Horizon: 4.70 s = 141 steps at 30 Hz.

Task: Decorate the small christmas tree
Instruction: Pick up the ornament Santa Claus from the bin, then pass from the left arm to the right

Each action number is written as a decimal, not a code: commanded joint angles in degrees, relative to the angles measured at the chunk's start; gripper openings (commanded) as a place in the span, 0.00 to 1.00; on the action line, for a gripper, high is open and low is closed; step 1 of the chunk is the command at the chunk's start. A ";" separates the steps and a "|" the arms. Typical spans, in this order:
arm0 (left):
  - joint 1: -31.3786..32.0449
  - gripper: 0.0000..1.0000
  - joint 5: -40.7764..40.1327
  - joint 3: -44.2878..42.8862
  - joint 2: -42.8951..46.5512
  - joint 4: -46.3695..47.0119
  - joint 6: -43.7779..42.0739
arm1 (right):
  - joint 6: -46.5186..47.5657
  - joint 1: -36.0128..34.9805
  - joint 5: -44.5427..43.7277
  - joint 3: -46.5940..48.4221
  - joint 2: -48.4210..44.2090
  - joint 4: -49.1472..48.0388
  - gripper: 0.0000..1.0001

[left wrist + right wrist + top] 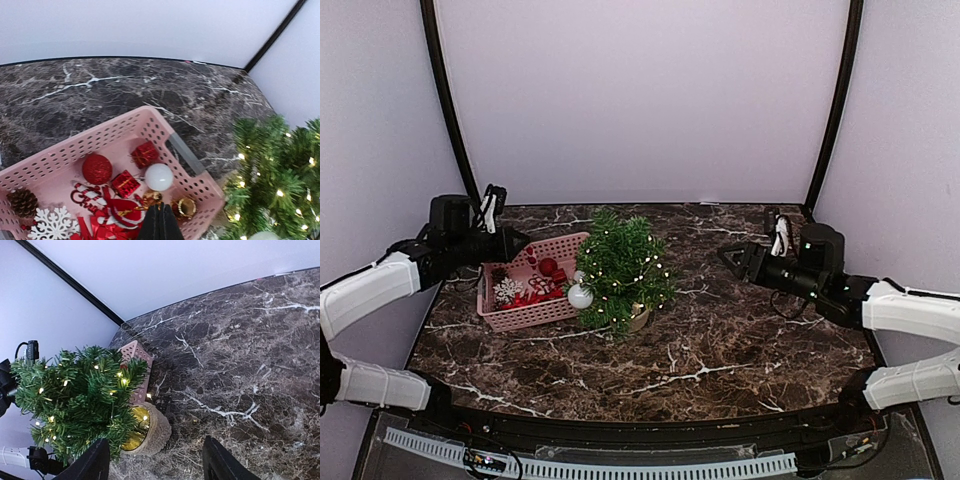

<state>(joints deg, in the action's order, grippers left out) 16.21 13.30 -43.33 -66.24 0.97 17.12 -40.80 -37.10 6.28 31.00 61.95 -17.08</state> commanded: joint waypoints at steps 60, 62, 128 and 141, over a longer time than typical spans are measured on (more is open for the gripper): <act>34.86 0.00 36.85 -33.38 -2.14 -27.81 -9.75 | 9.25 -28.11 26.08 17.05 18.36 -21.59 0.84; 34.85 0.00 37.00 -33.39 -2.14 -27.59 -9.52 | 8.58 -28.13 27.13 17.61 19.49 -23.46 0.83; 34.84 0.07 29.72 -30.30 1.35 -24.57 -10.29 | 6.51 -29.11 24.92 14.46 16.60 -26.93 0.08; 34.76 0.83 17.81 -23.72 6.63 -19.17 -6.19 | 5.41 -29.17 11.14 9.72 10.73 -15.21 0.08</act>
<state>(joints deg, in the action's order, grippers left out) 50.81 36.32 -70.00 -62.61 -22.26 8.45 -34.57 -65.78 24.01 42.19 75.22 -35.48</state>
